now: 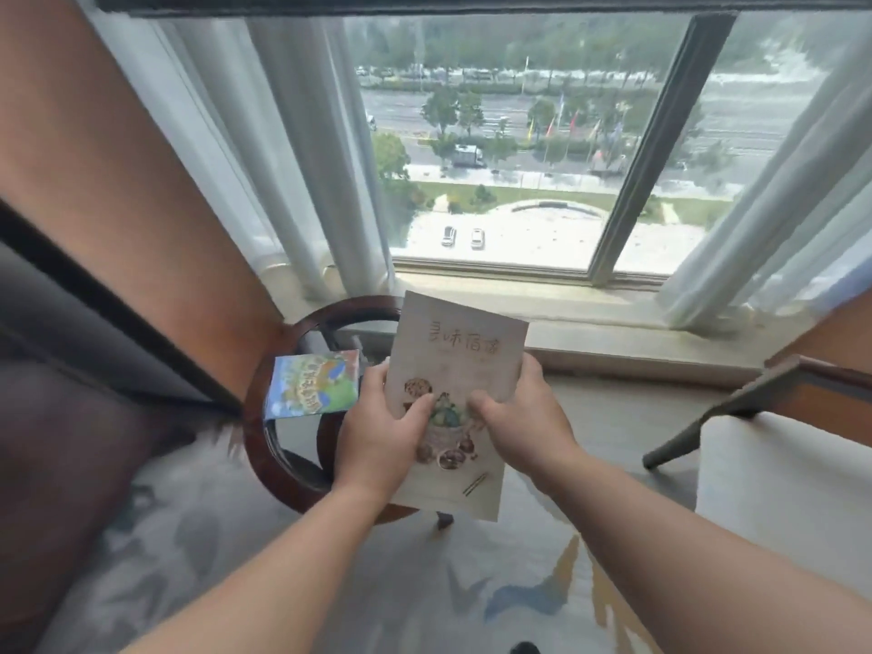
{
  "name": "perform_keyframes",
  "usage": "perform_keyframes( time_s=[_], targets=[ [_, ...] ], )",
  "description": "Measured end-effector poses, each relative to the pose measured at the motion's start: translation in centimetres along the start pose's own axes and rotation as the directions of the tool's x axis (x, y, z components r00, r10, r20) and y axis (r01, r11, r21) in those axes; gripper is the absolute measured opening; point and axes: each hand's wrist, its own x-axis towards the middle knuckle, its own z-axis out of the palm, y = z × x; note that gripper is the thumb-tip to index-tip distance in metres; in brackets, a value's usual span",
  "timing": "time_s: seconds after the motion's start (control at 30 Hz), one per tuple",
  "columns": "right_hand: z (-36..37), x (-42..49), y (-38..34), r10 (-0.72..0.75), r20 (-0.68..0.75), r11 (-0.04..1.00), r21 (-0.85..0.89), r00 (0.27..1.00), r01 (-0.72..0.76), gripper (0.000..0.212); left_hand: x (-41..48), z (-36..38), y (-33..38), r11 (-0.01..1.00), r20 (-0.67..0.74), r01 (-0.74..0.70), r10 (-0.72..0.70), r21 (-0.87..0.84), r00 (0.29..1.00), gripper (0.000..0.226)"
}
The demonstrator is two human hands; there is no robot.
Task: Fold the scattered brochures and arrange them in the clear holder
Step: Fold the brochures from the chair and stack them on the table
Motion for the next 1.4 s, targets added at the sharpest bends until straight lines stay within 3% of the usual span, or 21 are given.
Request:
perform_keyframes(
  time_s=[0.47, 0.67, 0.83, 1.2, 1.4],
  targets=[
    [7.9, 12.1, 0.4, 0.061, 0.165, 0.970, -0.243, 0.984, -0.019, 0.059, 8.9, 0.9, -7.9, 0.969, -0.075, 0.218, -0.211, 0.115, 0.975, 0.032],
    [11.8, 15.9, 3.8, 0.094, 0.195, 0.933, -0.360, 0.976, -0.018, 0.096, 11.6, 3.4, -13.5, 0.925, -0.043, 0.296, -0.295, 0.239, 0.955, 0.049],
    [15.7, 17.8, 7.3, 0.126, 0.216, 0.903, -0.430, 0.968, -0.021, 0.097, 12.9, 5.5, -18.3, 0.854, -0.032, 0.353, -0.370, 0.382, 0.929, 0.065],
    [17.8, 21.6, 10.4, 0.164, 0.217, 0.858, -0.513, 0.962, -0.031, 0.095, 15.2, 8.2, -22.0, 0.766, -0.045, 0.328, -0.365, 0.553, 0.930, 0.073],
    [17.6, 22.9, 10.9, 0.092, 0.252, 0.708, -0.697, 0.963, 0.115, 0.100, 15.6, 8.6, -22.9, 0.706, -0.033, 0.281, -0.344, 0.650, 0.938, 0.083]
  ],
)
